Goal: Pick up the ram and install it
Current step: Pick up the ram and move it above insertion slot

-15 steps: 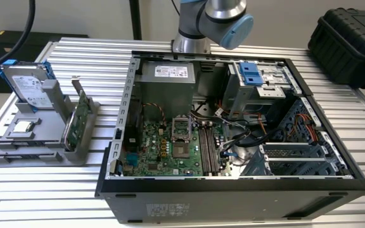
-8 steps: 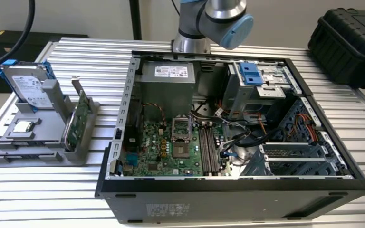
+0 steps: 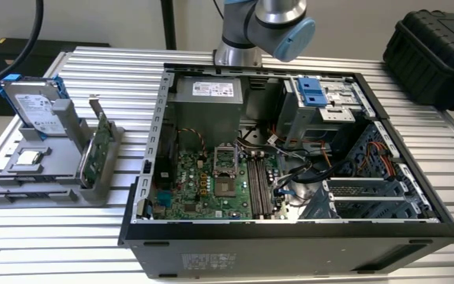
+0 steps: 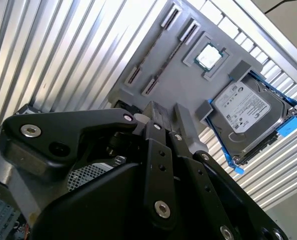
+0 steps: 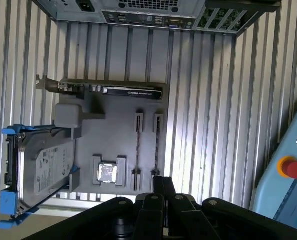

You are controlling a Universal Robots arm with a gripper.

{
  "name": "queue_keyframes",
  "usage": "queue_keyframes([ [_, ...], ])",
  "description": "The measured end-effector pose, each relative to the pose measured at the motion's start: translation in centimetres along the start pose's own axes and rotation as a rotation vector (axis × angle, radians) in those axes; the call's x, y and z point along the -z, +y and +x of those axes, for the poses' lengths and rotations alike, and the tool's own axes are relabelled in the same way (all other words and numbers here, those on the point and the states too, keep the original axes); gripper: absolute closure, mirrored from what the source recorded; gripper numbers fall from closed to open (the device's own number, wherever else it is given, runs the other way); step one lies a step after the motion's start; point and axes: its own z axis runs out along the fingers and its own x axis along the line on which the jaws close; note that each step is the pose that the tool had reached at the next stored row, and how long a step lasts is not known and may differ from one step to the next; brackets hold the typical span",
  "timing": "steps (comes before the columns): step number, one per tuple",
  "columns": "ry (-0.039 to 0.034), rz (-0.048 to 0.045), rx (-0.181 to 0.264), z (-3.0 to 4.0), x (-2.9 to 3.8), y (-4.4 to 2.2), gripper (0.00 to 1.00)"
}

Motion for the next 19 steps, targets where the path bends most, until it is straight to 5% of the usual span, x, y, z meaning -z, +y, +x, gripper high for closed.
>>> queue_keyframes([
  [1, 0.0, 0.0, 0.0, 0.0, 0.0, 0.0, 1.0],
  [2, 0.0, 0.0, 0.0, 0.0, 0.0, 0.0, 0.0],
  [16, -0.0001, 0.0001, -0.002, 0.0, 0.0, 0.0, 0.0],
  [17, -0.0002, 0.0036, -0.004, 0.0, -0.01, 0.0, 0.0],
  [19, 0.0016, 0.0293, -0.005, 0.0, -0.05, -0.01, 0.0],
])
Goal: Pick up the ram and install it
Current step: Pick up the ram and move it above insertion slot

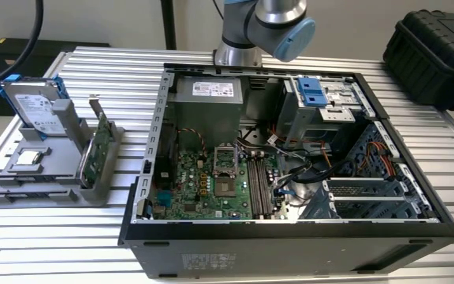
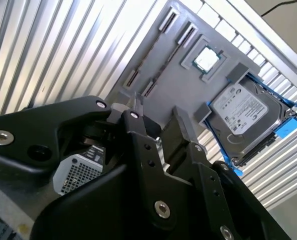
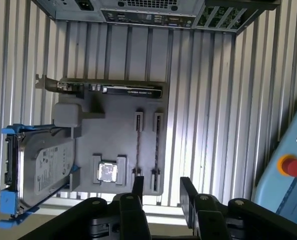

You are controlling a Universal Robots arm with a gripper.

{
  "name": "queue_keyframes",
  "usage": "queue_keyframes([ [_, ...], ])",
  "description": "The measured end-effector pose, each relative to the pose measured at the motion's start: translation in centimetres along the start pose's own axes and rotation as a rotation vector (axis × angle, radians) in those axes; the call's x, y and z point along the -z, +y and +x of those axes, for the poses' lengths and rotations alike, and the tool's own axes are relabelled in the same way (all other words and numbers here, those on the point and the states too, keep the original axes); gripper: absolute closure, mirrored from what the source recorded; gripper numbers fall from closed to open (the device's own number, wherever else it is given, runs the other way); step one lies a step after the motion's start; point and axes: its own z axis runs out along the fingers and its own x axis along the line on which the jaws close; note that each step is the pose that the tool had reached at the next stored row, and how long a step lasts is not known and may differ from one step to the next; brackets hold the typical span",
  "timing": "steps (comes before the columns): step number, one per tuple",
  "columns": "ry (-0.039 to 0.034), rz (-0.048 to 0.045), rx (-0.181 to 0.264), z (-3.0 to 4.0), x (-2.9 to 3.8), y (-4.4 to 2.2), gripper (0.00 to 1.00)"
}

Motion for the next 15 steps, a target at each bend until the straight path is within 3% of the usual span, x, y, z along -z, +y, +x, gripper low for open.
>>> queue_keyframes([
  [2, 0.0009, 0.0146, 0.0, 0.0, -0.1, 0.0, 0.0],
  [4, 0.0007, 0.0151, 0.001, 0.0, -0.27, 0.0, 0.0],
  [7, 0.0006, 0.0089, 0.008, -0.01, -0.42, 0.0, 0.0],
  [11, 0.0, -0.0073, 0.023, -0.01, -0.68, 0.0, 0.0],
  [15, -0.0002, -0.0111, 0.03, 0.0, -0.9, -0.01, 0.0],
])
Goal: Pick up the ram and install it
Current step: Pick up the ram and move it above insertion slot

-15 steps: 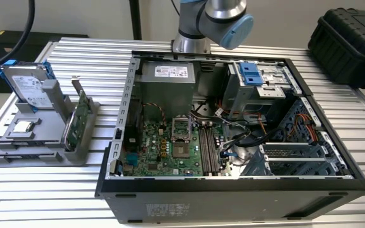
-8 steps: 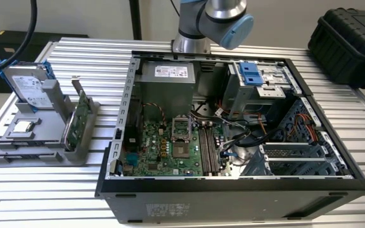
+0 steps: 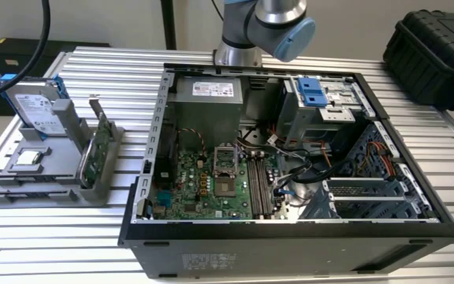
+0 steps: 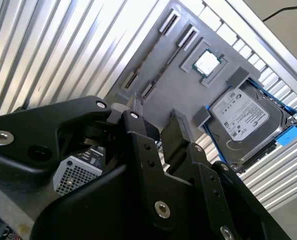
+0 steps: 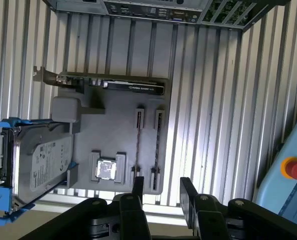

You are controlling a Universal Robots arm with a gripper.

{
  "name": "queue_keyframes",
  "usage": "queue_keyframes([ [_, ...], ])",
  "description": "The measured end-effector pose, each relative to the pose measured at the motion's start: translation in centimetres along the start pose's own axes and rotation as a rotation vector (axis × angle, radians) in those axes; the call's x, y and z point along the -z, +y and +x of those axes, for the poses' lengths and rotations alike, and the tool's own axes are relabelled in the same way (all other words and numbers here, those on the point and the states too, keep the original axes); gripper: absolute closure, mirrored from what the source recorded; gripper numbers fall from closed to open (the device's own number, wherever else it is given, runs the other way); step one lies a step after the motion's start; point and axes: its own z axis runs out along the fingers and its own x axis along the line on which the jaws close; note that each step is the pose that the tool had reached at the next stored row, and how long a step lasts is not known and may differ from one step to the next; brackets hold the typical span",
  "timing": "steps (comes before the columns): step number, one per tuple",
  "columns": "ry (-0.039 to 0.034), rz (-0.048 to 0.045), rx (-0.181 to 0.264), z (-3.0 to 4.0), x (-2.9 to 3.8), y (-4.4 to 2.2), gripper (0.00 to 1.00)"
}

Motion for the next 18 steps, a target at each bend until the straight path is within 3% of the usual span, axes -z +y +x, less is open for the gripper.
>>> queue_keyframes([
  [18, 0.0, 0.0, 0.0, 0.0, -0.49, -0.01, 0.0],
])
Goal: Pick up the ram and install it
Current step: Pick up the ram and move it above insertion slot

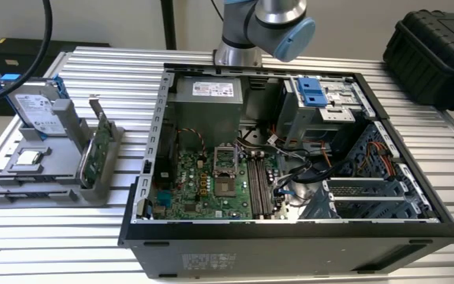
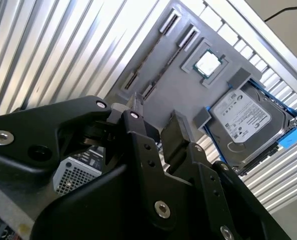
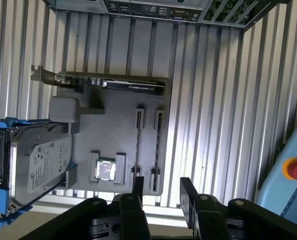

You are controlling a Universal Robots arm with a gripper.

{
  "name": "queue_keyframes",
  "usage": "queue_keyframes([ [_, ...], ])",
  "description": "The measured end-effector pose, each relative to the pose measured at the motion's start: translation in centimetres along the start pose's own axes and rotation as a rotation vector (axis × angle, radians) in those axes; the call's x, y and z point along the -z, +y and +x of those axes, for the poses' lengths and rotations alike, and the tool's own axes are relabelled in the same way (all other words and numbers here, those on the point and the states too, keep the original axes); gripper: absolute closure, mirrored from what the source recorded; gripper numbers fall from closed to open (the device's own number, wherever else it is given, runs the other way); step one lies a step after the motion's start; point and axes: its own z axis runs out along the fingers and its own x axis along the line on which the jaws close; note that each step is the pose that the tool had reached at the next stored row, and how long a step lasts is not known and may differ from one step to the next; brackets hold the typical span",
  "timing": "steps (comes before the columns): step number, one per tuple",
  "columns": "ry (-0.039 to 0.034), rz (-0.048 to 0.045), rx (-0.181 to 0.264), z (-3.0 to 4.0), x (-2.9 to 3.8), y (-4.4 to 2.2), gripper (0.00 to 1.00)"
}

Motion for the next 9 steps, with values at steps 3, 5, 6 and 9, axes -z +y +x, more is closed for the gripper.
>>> queue_keyframes([
  [3, 0.0, -0.0001, 0.0, 0.0, -0.14, 0.0, 0.0],
  [5, 0.0, 0.0, 0.0, 0.0, -0.24, -0.01, 0.0],
  [6, 0.0001, -0.0002, 0.0, 0.0, -0.3, -0.01, 0.0],
  [9, 0.0, -0.0001, 0.0, 0.0, -0.46, -0.01, 0.0],
])
